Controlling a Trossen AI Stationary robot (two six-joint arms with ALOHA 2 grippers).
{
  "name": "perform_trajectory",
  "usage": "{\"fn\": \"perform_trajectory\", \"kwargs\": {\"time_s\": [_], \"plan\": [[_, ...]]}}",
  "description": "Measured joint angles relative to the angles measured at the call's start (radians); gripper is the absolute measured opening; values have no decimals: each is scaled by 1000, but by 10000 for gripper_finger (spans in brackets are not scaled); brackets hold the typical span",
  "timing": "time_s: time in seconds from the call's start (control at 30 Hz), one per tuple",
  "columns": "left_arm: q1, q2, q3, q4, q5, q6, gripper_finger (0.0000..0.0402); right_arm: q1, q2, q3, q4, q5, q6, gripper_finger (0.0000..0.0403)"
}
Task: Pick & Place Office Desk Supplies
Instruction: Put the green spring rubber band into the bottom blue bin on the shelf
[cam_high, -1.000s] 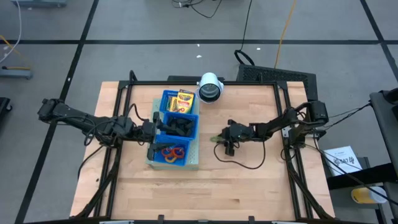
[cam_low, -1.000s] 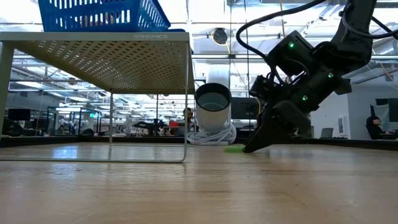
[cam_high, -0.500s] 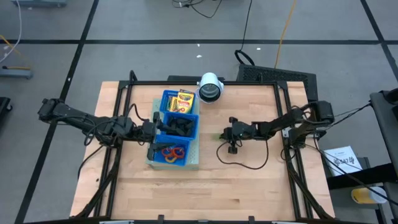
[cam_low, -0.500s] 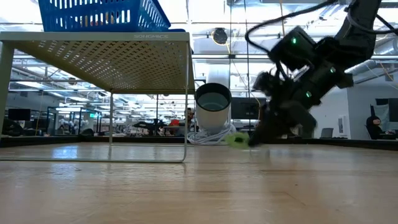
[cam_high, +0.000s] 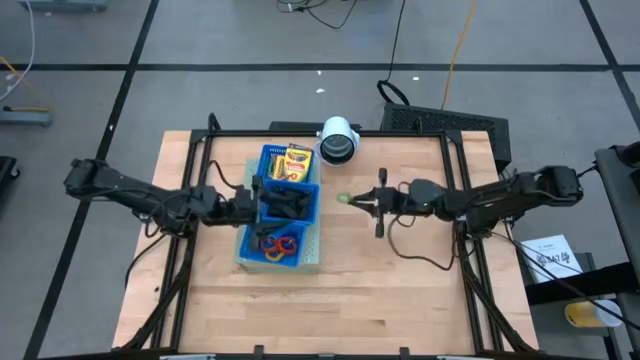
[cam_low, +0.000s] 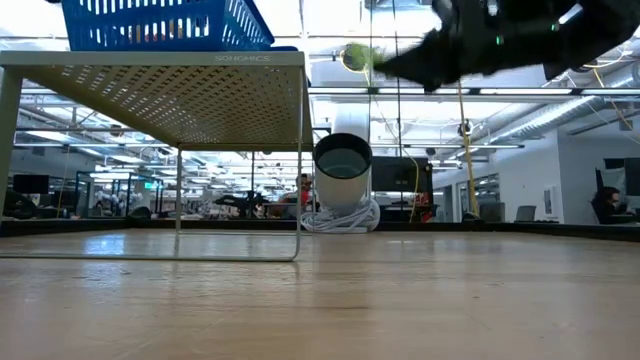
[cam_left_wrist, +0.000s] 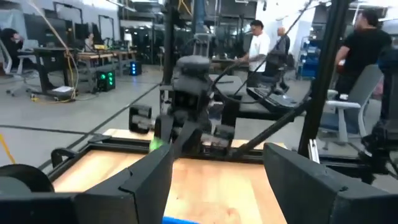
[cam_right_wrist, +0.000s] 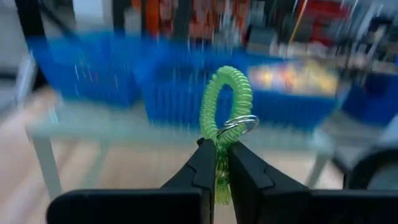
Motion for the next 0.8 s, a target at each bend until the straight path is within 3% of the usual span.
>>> {"fn": "perform_trajectory", "kwargs": {"time_s": [0.23, 0.47, 0.8], "plan": [[28, 183, 119, 7, -17, -11, 295, 53, 49, 1, 266, -19, -50, 15], [31, 377, 273, 9, 9, 240, 334, 85, 137, 1, 493, -110, -45, 15], [37, 537, 423, 37, 76, 315, 321, 97, 168, 1, 539, -134, -39, 15]]}}
